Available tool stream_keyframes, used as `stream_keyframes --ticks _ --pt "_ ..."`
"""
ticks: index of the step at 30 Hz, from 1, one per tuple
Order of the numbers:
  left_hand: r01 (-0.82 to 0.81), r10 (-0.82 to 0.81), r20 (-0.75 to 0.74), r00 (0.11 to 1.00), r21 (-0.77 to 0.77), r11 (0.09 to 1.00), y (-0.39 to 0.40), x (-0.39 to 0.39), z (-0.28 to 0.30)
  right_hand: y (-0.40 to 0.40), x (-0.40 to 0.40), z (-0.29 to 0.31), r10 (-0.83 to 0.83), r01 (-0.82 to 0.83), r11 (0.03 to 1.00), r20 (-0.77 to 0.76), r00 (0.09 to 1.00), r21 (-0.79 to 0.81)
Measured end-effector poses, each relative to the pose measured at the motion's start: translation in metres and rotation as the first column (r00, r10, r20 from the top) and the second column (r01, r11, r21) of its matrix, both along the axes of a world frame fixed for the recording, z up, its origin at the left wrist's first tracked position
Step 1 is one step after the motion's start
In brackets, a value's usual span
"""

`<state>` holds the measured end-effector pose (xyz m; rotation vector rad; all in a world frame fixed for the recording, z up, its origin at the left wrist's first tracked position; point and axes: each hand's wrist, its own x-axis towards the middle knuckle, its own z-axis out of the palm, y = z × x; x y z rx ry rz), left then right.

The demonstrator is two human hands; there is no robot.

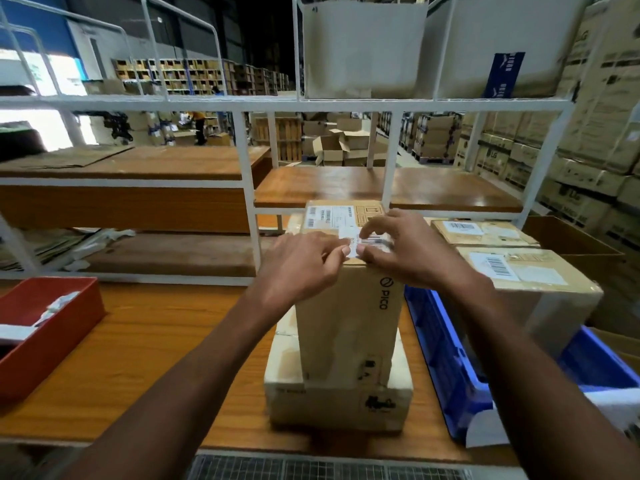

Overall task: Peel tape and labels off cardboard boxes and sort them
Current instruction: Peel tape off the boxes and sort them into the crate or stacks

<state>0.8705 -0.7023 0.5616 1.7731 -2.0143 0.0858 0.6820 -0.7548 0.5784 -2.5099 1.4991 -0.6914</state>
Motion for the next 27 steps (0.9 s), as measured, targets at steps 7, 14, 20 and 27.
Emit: stream_keyframes --ticks 7,14,20,27 --pt "0.024 -0.035 -0.074 0.997 -0.14 0.99 -0.001 0.002 -0.017 0.032 0.006 -0.054 0.006 0.082 0.956 0.298 0.955 -0.281" --pt "0.032 -0.074 -0.257 0.964 -0.164 0.986 0.002 0.008 -0.032 0.036 -0.014 -0.091 0.052 0.099 0.986 0.81 0.584 -0.135" --pt "-0.016 -0.064 -0.463 0.884 -0.167 0.986 0.001 0.027 -0.044 0.013 -0.015 -0.175 -0.611 0.026 0.719 0.615 0.499 0.694" --pt "-0.079 0.009 -0.569 0.822 -0.098 0.992 0.014 0.077 -0.051 0.017 -0.006 -0.194 -0.639 -0.316 0.427 0.53 0.557 0.847"
